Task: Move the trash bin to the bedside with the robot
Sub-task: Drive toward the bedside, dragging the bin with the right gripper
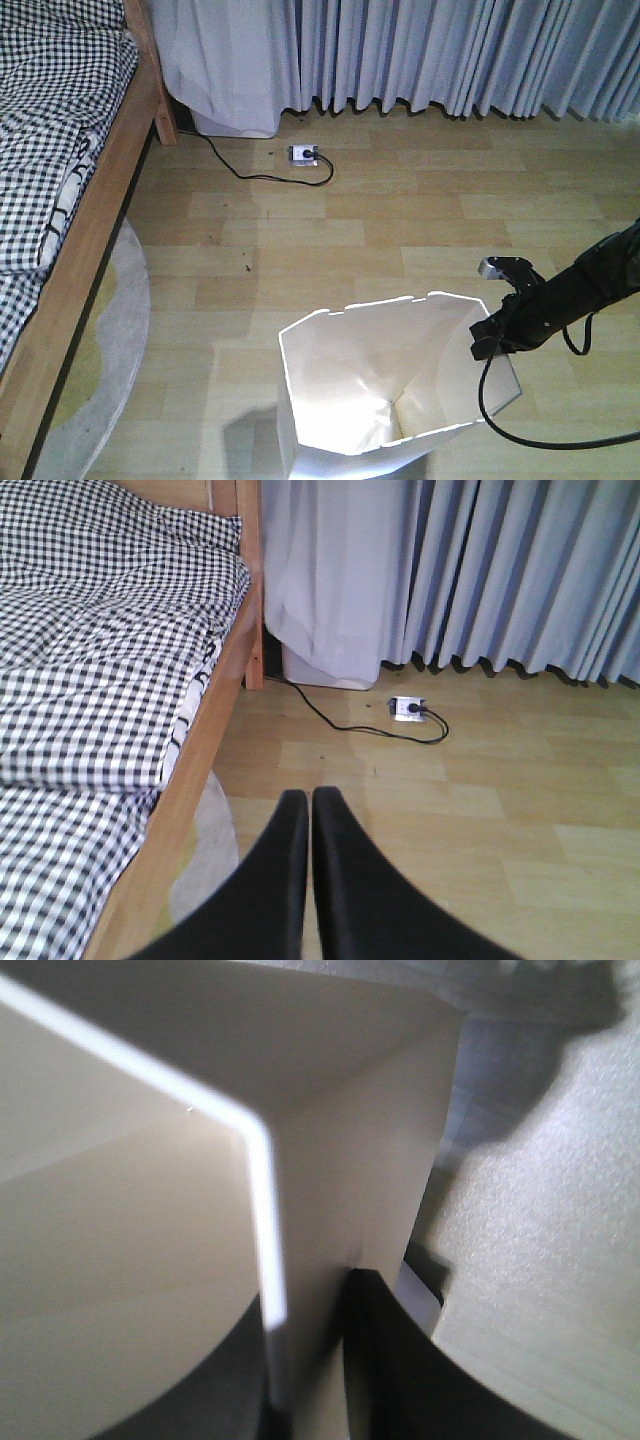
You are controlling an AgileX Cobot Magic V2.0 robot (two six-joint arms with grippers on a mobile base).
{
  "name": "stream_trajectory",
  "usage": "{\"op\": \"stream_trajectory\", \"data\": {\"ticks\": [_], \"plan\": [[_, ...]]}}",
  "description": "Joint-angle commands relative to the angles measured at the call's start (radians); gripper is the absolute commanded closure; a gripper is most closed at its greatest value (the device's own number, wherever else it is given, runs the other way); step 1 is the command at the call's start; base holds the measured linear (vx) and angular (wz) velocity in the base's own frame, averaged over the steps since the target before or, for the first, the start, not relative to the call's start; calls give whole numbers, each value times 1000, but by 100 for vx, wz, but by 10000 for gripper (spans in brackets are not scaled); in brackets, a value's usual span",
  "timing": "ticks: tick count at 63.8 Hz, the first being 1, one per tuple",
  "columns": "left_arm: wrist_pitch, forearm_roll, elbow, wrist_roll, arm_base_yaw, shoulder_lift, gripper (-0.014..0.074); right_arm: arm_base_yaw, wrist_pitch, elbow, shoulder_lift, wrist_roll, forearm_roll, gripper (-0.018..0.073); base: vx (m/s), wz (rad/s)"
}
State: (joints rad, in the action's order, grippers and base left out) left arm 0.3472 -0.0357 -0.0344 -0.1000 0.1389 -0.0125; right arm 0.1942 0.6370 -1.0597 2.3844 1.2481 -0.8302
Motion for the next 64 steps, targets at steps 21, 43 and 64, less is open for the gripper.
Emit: {"op": "stream_trajectory", "data": {"ticks": [21,43,64], "plan": [[-66,2,-3,-4,-3,-14,603,4,174,-10,-73,7,-62,562,25,-3],[-66,2,-3,-4,-3,-14,603,4,174,-10,-73,7,-62,562,23,-4],[-66,2,-3,-4,-3,-14,603,4,174,-10,-73,7,-62,562,24,3]]}}
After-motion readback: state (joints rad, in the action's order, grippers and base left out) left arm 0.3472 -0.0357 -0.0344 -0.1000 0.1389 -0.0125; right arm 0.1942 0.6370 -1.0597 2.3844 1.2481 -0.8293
